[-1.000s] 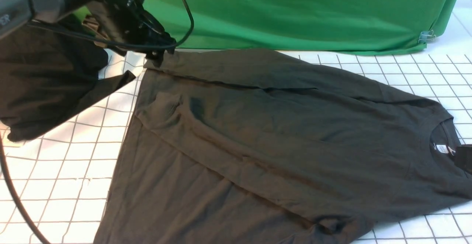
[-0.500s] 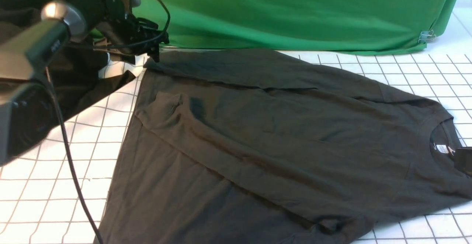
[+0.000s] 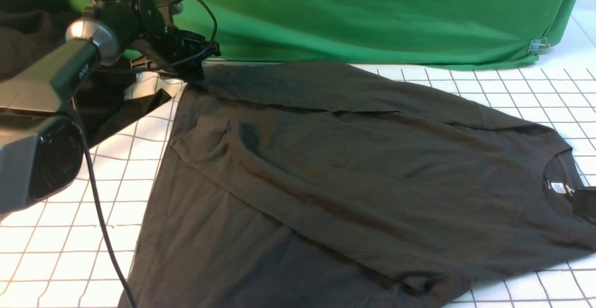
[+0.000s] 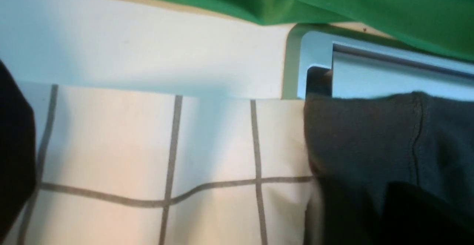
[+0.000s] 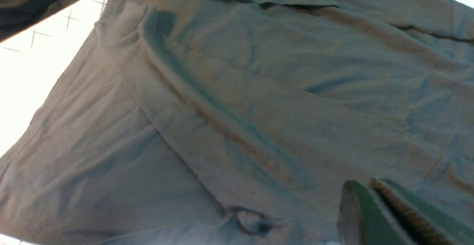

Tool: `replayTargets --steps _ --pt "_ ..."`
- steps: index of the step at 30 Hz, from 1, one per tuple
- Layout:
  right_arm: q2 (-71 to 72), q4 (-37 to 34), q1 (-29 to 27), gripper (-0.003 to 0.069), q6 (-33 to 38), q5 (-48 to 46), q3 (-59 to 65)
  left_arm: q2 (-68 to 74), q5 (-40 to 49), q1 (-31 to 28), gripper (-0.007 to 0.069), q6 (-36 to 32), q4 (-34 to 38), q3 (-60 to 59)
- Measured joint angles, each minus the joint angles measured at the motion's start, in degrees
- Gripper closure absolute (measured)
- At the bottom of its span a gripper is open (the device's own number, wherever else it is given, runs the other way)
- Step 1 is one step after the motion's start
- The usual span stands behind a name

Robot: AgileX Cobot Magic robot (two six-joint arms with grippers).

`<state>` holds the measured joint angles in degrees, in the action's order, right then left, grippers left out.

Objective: Fold a long-sleeved shirt over a white checkered tablecloth.
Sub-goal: 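Grab the top left corner of the dark shirt with the left gripper, then fold the left side of the dark shirt inward over its body with the left gripper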

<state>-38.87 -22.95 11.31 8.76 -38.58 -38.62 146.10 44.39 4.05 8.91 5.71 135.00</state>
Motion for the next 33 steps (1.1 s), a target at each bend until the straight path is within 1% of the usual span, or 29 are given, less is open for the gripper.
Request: replayTargets --steps 1,3,9,11,15,17,19,21,24,26,28,29,31,32,33 --pt "0.0 0.0 0.0 0.0641 0.0 -0.3 0.0 0.0 0.6 0.0 0.0554 -1.5 0.5 0.0" --pt "0.0 0.0 0.0 0.0641 0.0 -1.1 0.0 0.0 2.0 0.0 0.0591 -3.0 0.7 0.0" --pt "0.0 0.0 0.0 0.0638 0.0 -1.8 0.0 -1.9 6.4 0.0 0.0593 -3.0 0.8 1.3" --pt "0.0 0.1 0.0 0.0638 0.0 -1.8 0.0 -4.8 8.5 0.0 0.0593 -3.0 0.8 3.1" --pt "0.0 0.4 0.0 0.0638 0.0 -1.8 0.0 -8.8 9.5 0.0 0.0593 -3.2 0.8 4.6" --pt "0.0 0.5 0.0 0.0638 0.0 -1.9 0.0 -11.0 11.4 0.0 0.0593 -3.4 1.7 4.9" --pt "0.0 0.7 0.0 0.0638 0.0 -1.9 0.0 -12.2 15.9 0.0 0.0593 -3.7 3.7 5.0" --pt "0.0 2.4 0.0 0.0638 0.0 -1.2 0.0 -13.3 21.4 0.3 0.0593 -5.1 5.0 5.0" --pt "0.0 5.8 0.0 0.0638 -1.0 -0.3 0.0 -14.7 24.3 1.1 0.0593 -6.0 4.7 4.5" --pt "-1.0 12.0 0.0 0.0638 -4.6 0.6 -0.1 -18.5 24.8 2.2 0.0593 -6.0 4.6 1.6" --pt "-2.6 15.1 0.0 0.0638 -6.3 0.6 -0.3 -22.2 24.7 3.1 0.0593 -6.0 4.2 -2.5" --pt "-3.8 16.5 0.0 0.0638 -6.8 0.6 -0.5 -26.2 24.7 4.1 0.0593 -5.9 2.7 -7.4" --pt "-5.2 17.1 0.0 0.0638 -7.4 0.4 -0.5 -30.5 24.7 5.0 0.0593 -5.0 -0.3 -14.1" --pt "-6.4 17.1 0.0 0.0638 -7.6 0.2 -0.5 -34.6 24.9 5.6 0.0593 -3.7 -2.5 -19.4" --pt "-6.5 17.1 0.0 0.0638 -7.7 0.2 -0.5 -35.2 24.9 5.6 0.0593 -3.2 -2.8 -20.3"
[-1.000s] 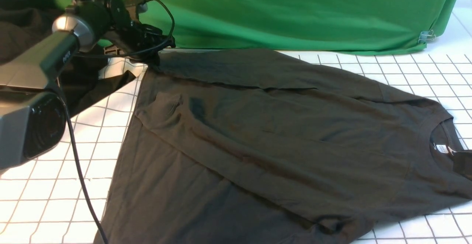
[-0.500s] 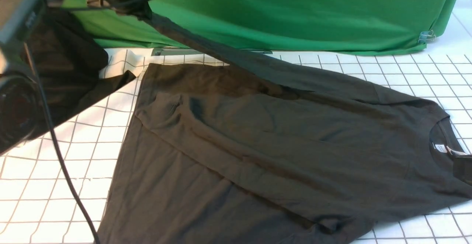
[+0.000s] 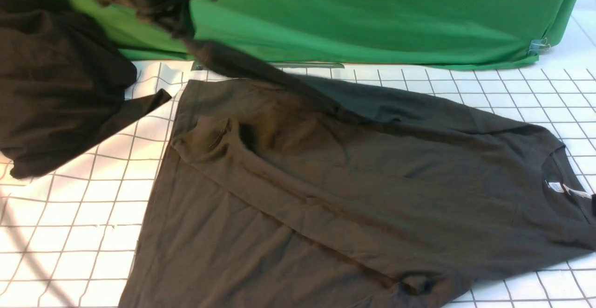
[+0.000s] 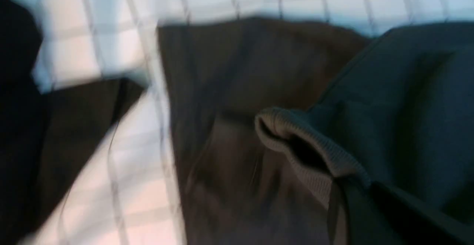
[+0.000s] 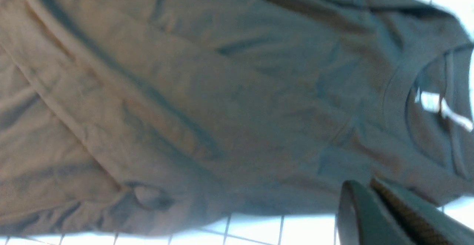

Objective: Fold a long-sleeved shirt over a white checkered tablecloth.
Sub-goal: 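Fold the left side of the dark shirt inward over its body with the left gripper, then grasp the near edge of the shirt at its hem and shoulder corners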

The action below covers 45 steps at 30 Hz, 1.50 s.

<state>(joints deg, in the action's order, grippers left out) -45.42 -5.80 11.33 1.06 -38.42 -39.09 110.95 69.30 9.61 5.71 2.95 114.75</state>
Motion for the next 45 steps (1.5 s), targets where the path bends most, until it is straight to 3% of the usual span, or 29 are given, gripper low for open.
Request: replayTargets --steps 3,6,18,22,25,28,30,33,38,40,45 --pt "-1.7 -0.7 0.0 0.0638 0.1 0.8 0.0 -8.5 -0.6 -0.2 0.0593 2.4 -3.0 -15.4" --pt "-2.2 -0.8 0.0 0.0638 0.1 2.1 0.0 -12.0 -2.6 -0.1 0.0593 3.2 -1.0 -24.7" --pt "-2.3 -1.0 0.0 0.0638 0.1 2.8 0.0 -13.7 -11.0 0.0 0.0565 2.1 1.4 -44.0" --pt "-2.3 -1.1 0.0 0.0638 0.1 2.8 0.0 -13.7 -12.8 0.0 0.0435 -0.5 2.4 -45.1" --pt "-2.3 -1.2 0.0 0.0638 0.1 2.9 0.0 -13.7 -11.7 0.0 0.0287 -1.8 2.7 -45.1" --pt "-2.3 -1.4 0.0 0.0638 0.1 2.9 0.0 -13.7 -5.7 0.0 0.0169 -1.9 0.9 -45.2" --pt "-2.3 -1.5 0.0 0.0638 0.1 2.9 0.0 -14.2 -2.1 0.0 0.0144 -0.7 0.0 -46.6" --pt "-2.3 -1.9 0.0 0.0638 0.1 2.9 0.0 -16.6 -1.0 0.1 0.0148 0.1 0.3 -51.9" --pt "-2.3 -2.2 0.0 0.0638 0.1 2.9 0.0 -23.0 -5.1 3.2 0.0223 3.5 0.3 -64.6" --pt "-2.3 -2.2 0.0 0.0638 0.1 3.5 0.0 -26.1 -11.9 6.3 0.0258 5.3 0.8 -72.0" --pt "-2.3 -2.3 0.0 0.0638 0.1 4.4 0.0 -27.1 -22.4 9.7 0.0259 9.1 0.3 -79.7"
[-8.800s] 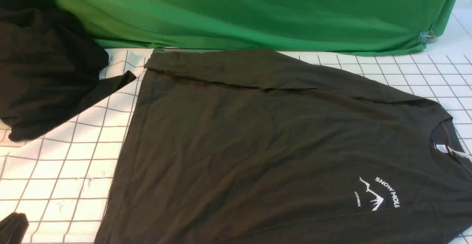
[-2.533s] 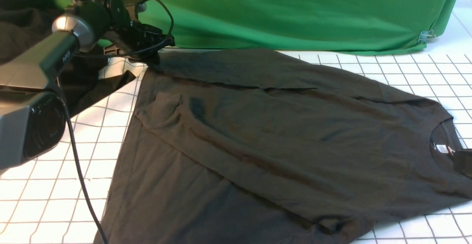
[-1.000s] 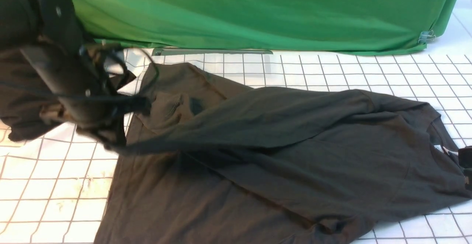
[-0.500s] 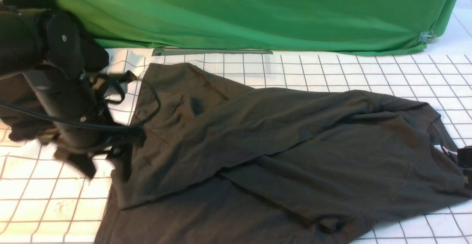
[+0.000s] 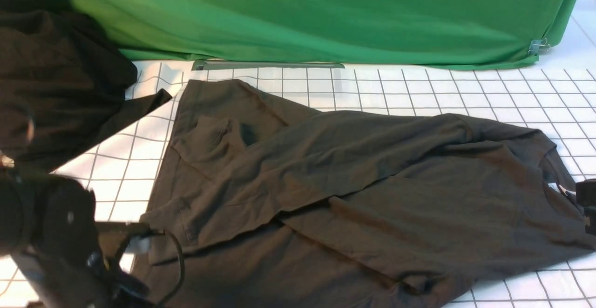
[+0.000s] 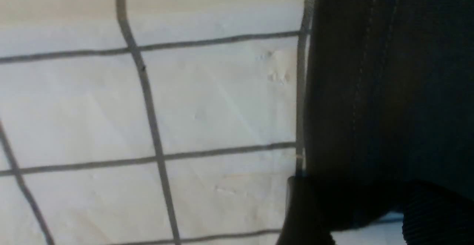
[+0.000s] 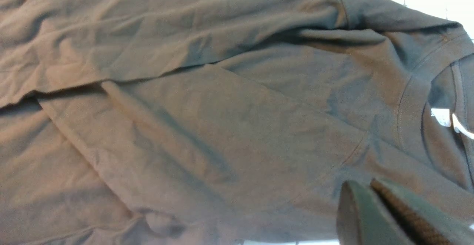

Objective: Fold a long-sleeved shirt over a white checkered tablecloth.
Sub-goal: 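Grasp the near edge of the shirt at its hem and shoulder corners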

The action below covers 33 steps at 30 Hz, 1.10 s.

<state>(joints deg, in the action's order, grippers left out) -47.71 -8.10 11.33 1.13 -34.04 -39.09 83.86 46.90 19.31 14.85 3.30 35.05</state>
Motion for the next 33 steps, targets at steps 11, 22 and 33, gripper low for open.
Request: replayTargets --steps 11,22,33 --pt "0.0 -0.1 0.0 0.0638 1.6 -0.2 0.0 -0.1 -2.1 0.1 0.0223 8.1 -2.1 -0.6" --pt "-4.5 -11.6 0.2 0.0648 23.8 -17.1 -0.9 -3.6 0.6 0.1 0.0599 2.9 -3.9 -0.4" --pt "-22.6 -3.7 16.3 0.0483 23.1 -12.3 -1.2 -16.6 9.0 0.1 0.0601 2.9 -4.3 -0.3"
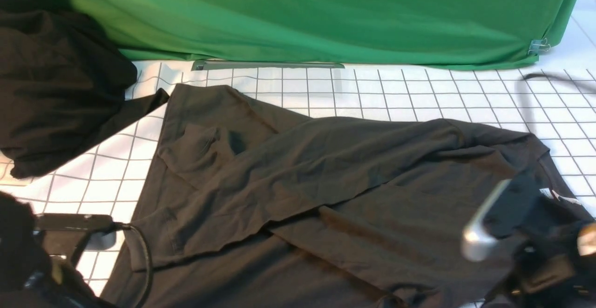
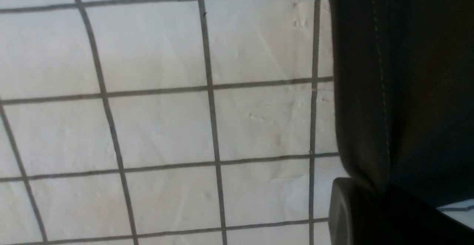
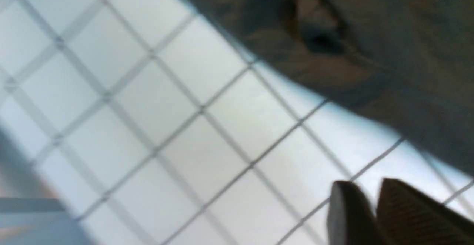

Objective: Fold a long-sleeved shirt over a white checkered tablecloth.
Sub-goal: 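Grasp the near edge of the shirt at its hem and shoulder corners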

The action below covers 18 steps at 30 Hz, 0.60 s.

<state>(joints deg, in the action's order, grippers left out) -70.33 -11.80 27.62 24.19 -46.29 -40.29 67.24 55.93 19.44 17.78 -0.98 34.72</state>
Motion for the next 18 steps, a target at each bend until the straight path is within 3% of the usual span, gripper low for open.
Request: replayTargets --steps 1,2,4,7,9,12,15,16,17,18 --pt "-2.3 2.7 1.6 0.0403 -1.5 1.8 0.0 -0.7 0.1 0.0 0.0601 0.0 0.0 0.0" --pt "-2.7 3.5 1.7 0.0389 -1.9 2.4 0.0 -0.8 0.1 0.0 0.0601 0.0 0.0 0.0" --pt "-7.5 7.0 2.9 0.0205 -2.5 6.2 -0.1 -1.4 0.1 0.0 0.0601 0.0 0.0 0.0" --pt "-11.7 10.0 3.1 0.0126 -3.0 9.1 -0.1 -1.4 0.3 0.0 0.0601 0.0 -0.3 0.0" --pt "-15.0 11.8 3.1 0.0112 -3.9 10.6 -0.1 -1.4 0.3 0.0 0.0601 0.0 -0.3 0.0" --pt "-18.1 12.3 3.1 0.0146 -4.2 11.8 -0.1 -1.5 0.3 0.0 0.0601 0.0 -0.3 0.0" --pt "-18.9 12.4 3.1 0.0281 -4.4 12.1 -0.1 -1.5 0.7 0.0 0.0601 -0.1 -0.3 0.0" --pt "-18.9 12.5 3.1 0.0389 -4.4 11.7 -0.1 -1.5 1.5 0.0 0.0601 -0.3 -0.3 0.0" --pt "-18.9 12.5 3.1 0.0405 -4.4 11.5 -0.1 -1.5 1.5 0.0 0.0601 -0.4 -0.3 0.0" --pt "-18.9 12.5 3.1 0.0532 -4.4 10.3 -0.1 -1.7 2.7 0.0 0.0601 -1.1 -0.3 0.0"
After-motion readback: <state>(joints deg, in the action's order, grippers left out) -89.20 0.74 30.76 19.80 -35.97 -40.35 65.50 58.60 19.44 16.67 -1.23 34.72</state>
